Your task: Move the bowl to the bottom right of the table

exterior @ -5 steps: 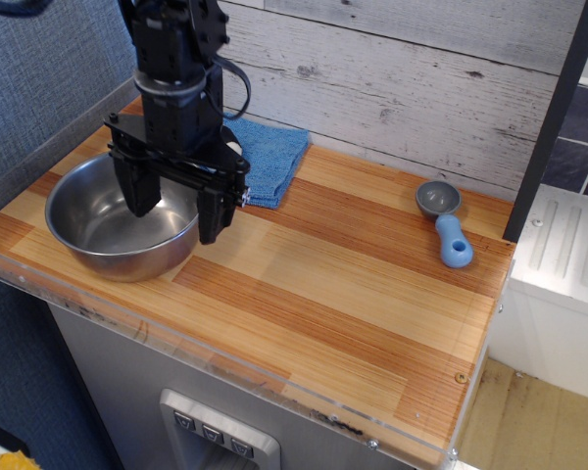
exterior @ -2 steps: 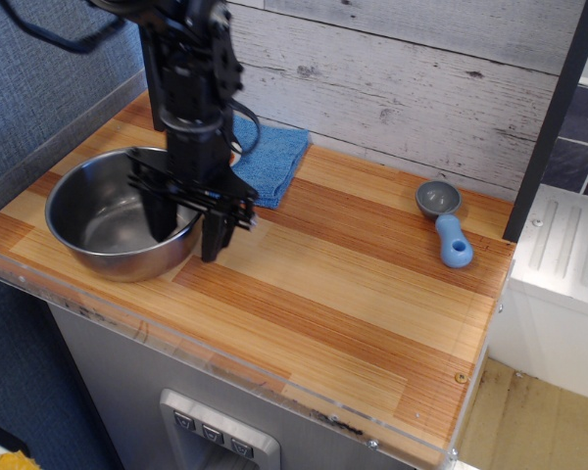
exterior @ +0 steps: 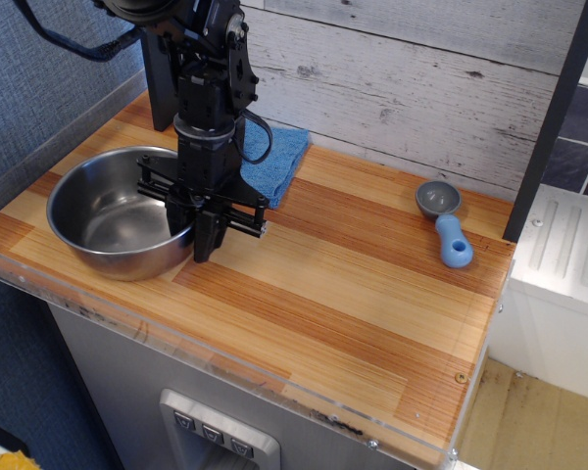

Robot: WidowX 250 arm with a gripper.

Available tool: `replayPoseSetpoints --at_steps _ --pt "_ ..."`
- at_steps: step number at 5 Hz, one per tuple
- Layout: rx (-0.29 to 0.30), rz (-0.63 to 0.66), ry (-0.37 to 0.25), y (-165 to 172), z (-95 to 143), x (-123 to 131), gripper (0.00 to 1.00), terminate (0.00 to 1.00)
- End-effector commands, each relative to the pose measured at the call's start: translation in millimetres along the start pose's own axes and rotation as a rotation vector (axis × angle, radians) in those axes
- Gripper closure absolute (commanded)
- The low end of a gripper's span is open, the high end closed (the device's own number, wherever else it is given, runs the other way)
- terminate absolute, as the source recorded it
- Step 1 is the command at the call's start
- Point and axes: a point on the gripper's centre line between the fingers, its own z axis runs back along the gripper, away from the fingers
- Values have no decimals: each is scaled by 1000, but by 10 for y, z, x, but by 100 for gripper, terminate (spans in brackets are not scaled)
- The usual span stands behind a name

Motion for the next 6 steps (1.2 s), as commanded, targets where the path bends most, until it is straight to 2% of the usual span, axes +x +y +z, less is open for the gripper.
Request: replayPoseSetpoints --at_steps 1,2,3,4,5,6 --pt "20 -12 -61 -7 192 -17 100 0" --pt "17 -14 -128 24 359 -5 100 0" --pt "27 -4 -162 13 526 -9 100 0" --pt "72 -8 -162 -44 732 -50 100 0" --pt "84 -33 -190 -204 956 -98 100 0" --pt "68 -78 -207 -453 1092 -133 100 0"
